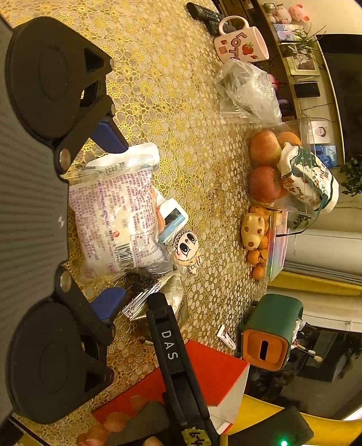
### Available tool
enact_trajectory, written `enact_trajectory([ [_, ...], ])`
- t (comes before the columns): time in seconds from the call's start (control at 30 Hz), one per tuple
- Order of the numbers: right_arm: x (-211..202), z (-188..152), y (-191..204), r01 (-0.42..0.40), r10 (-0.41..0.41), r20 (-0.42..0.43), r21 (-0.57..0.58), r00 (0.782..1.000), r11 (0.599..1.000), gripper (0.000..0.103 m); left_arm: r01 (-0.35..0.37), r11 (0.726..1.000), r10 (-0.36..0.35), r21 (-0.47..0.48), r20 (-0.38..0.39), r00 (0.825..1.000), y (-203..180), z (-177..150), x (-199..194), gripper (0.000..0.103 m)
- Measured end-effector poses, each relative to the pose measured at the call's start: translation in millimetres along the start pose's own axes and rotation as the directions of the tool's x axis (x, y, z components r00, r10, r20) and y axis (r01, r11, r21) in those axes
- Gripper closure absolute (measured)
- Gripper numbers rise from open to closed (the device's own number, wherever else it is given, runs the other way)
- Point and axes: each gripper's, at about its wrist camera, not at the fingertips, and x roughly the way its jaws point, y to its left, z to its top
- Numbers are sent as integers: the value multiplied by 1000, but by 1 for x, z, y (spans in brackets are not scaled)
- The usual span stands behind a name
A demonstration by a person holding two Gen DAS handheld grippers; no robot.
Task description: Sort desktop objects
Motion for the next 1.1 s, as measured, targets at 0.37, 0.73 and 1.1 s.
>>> enact_trajectory([
  [0.37,14,0,0,-30,31,-10,23,999,999,31,-7,999,7,36,-8,1000,-5,-2,9,9],
  [0.73,11,-1,3,-29,29,1,26,1000,999,47,2,1000,-1,26,-20,1000,-6,-4,8,23],
  [1.1,0,-4,5,-9,8,3,30,1000,1000,52,10,1000,-10,-4,-25,1000,-4,-3,4,33],
])
